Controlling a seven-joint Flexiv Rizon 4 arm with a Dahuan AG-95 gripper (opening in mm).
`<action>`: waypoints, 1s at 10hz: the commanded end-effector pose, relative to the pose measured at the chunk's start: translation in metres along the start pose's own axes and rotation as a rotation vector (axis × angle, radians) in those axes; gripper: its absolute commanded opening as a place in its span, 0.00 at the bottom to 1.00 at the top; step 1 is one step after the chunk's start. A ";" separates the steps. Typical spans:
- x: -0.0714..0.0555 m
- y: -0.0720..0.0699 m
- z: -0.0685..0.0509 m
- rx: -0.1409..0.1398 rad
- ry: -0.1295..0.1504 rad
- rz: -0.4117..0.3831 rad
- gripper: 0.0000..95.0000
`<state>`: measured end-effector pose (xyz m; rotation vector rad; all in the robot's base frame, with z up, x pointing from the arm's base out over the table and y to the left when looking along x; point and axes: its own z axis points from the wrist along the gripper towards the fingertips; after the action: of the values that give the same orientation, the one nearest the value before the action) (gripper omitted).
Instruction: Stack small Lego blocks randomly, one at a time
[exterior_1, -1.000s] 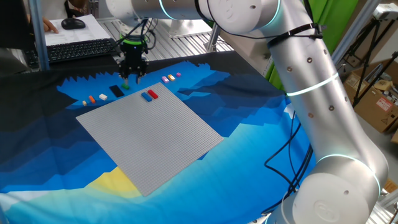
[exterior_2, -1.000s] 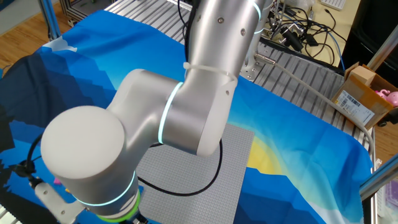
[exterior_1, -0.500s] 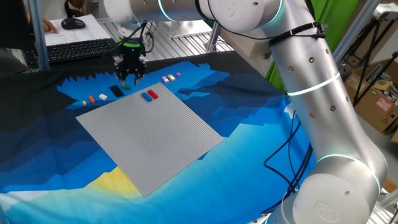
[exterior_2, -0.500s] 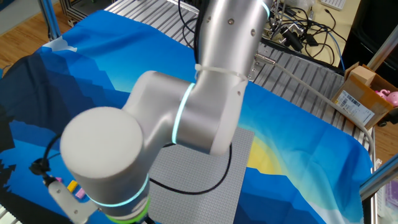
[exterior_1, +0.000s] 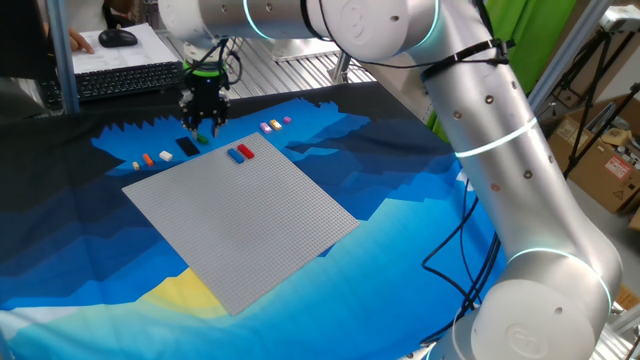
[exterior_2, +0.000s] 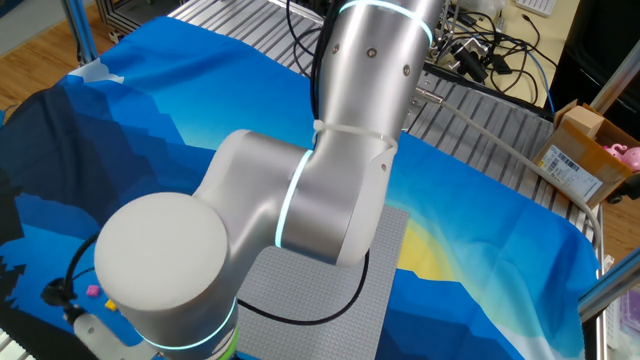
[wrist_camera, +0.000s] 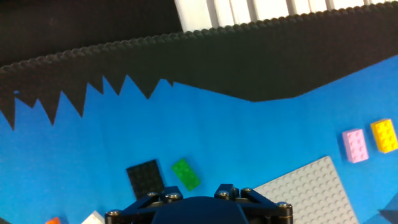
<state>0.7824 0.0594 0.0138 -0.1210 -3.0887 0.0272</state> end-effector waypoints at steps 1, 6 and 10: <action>-0.002 -0.001 0.003 -0.001 -0.011 -0.051 0.40; -0.007 -0.001 0.004 -0.006 -0.017 -0.072 0.40; -0.007 -0.001 0.004 -0.006 -0.013 -0.076 0.40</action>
<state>0.7898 0.0577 0.0092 0.0001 -3.1014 0.0139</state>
